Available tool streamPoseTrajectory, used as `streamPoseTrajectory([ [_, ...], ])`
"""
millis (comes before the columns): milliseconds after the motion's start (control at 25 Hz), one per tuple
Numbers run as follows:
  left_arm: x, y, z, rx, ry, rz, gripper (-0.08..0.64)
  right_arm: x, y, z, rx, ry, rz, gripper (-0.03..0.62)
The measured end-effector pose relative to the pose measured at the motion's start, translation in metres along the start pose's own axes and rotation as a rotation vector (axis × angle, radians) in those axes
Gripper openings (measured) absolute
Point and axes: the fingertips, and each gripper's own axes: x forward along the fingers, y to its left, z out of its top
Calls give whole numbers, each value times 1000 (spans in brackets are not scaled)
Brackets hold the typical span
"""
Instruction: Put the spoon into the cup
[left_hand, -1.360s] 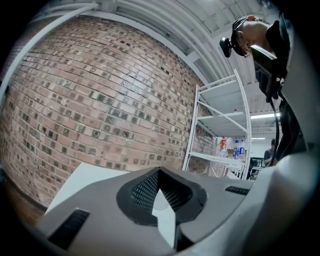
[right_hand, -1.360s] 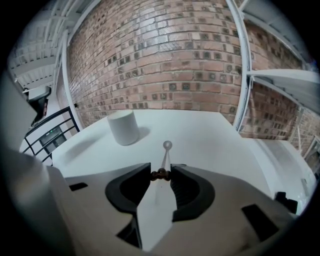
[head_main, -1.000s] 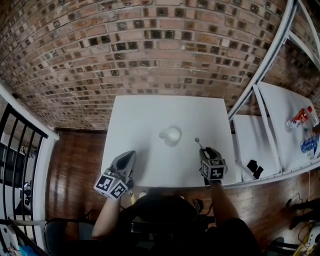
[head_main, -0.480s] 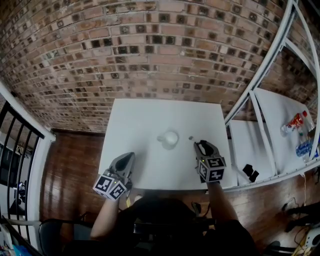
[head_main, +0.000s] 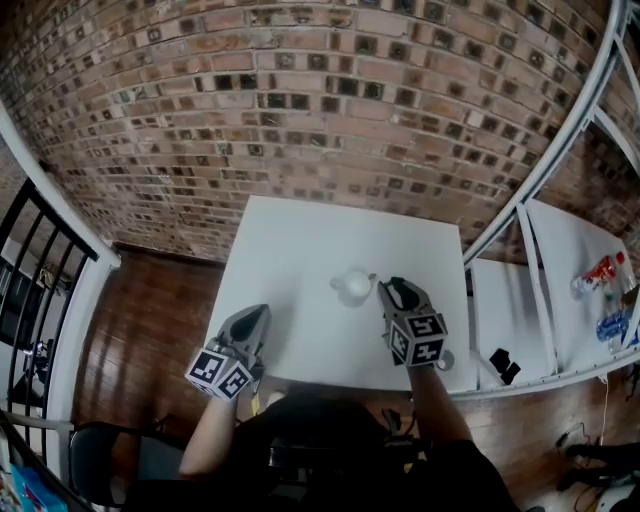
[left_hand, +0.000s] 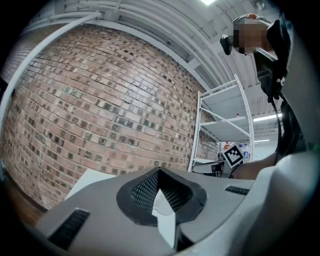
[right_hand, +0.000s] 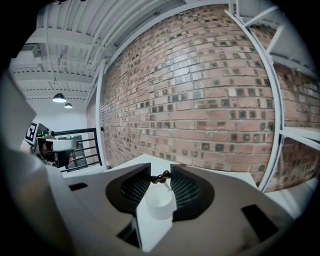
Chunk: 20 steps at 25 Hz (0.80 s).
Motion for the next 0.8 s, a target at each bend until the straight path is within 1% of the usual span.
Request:
streamPoseTrajectory([
  [120,-7,6,2,2,-2,26,5,14,11,-7,5,20,30,127],
  [400,-25,23,5,8,-7,87,5,42,27,-40,10,74,93,126],
  [600,-33,31,8,15,-5,119,5,58,26,-64,13,107,96,126],
  [800,-31,33,10,22,1,121,5,69,27,-76,17,134,102,126],
])
